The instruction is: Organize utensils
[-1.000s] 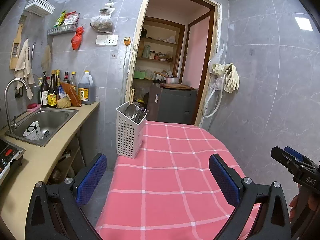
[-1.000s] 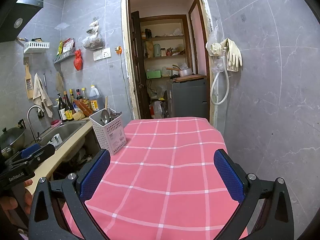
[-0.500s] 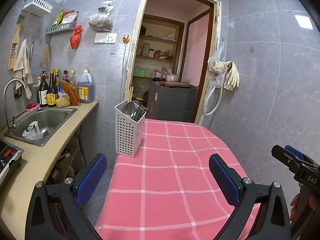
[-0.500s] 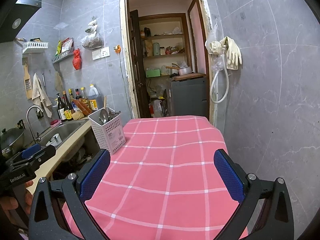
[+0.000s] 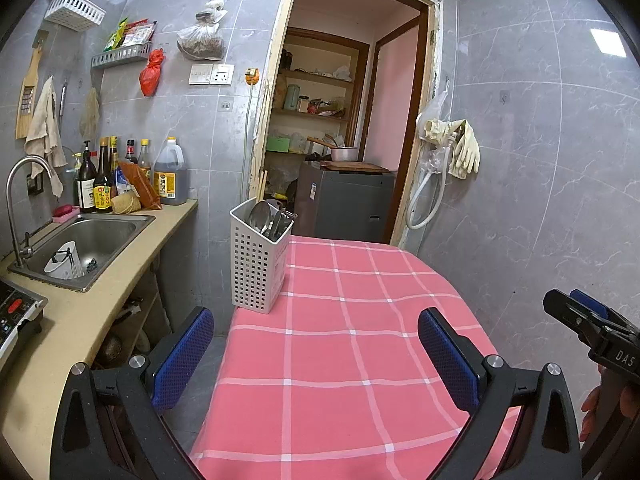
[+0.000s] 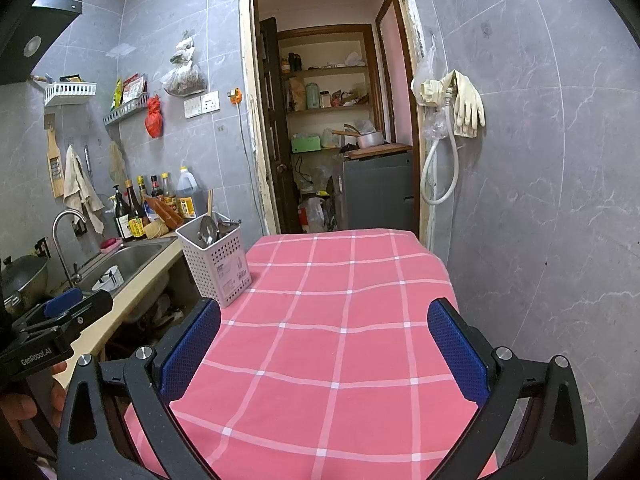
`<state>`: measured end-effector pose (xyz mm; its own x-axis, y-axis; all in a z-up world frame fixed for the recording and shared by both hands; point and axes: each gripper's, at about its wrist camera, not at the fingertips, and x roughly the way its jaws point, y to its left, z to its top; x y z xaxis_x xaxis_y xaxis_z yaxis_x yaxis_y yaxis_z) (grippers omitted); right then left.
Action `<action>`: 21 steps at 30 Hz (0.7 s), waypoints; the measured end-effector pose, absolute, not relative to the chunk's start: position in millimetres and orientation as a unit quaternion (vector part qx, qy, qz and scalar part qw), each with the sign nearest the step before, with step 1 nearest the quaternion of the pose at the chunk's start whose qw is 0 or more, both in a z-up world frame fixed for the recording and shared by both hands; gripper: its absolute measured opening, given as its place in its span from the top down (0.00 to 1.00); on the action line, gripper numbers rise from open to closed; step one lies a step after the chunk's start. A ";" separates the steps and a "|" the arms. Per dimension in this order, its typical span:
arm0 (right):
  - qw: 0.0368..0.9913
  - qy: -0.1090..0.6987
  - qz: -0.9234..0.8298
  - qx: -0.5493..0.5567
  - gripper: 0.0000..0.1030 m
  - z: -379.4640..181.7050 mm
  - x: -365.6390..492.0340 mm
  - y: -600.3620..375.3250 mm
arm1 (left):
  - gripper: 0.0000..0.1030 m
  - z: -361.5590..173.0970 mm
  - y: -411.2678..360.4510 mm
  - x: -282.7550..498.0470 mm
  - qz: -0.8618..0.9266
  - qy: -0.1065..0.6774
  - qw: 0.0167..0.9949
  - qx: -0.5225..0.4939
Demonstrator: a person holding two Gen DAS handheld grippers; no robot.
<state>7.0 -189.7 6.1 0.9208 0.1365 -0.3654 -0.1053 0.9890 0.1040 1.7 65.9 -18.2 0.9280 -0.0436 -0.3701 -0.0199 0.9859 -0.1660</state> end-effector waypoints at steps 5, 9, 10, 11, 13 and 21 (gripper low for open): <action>0.979 0.190 0.061 0.041 0.01 5.8 6.6 -190.2 | 0.00 -18.6 67.0 2.1 -0.006 0.189 0.978 -0.085; 0.979 0.190 0.061 0.041 0.01 6.2 6.9 -190.4 | 0.00 -18.5 67.6 2.5 -0.007 0.189 0.978 -0.084; 0.979 0.190 0.062 0.041 0.01 6.7 7.6 -190.3 | 0.00 -18.1 67.2 2.3 -0.006 0.189 0.978 -0.084; 0.979 0.190 0.062 0.041 0.01 6.3 7.1 -190.8 | 0.00 -18.4 67.5 2.6 -0.006 0.190 0.978 -0.084; 0.979 0.190 0.061 0.040 0.01 7.4 8.1 -190.2 | 0.00 -18.3 67.8 2.3 -0.006 0.189 0.978 -0.084; 0.979 0.191 0.061 0.041 0.01 8.1 8.0 -189.3 | 0.00 -19.0 69.5 3.2 -0.006 0.190 0.978 -0.084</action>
<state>8.0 -189.3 8.1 0.9198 0.1353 -0.3684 -0.1041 0.9892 0.1036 3.2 69.5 -19.0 0.9274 -0.0439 -0.3715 -0.0197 0.9859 -0.1659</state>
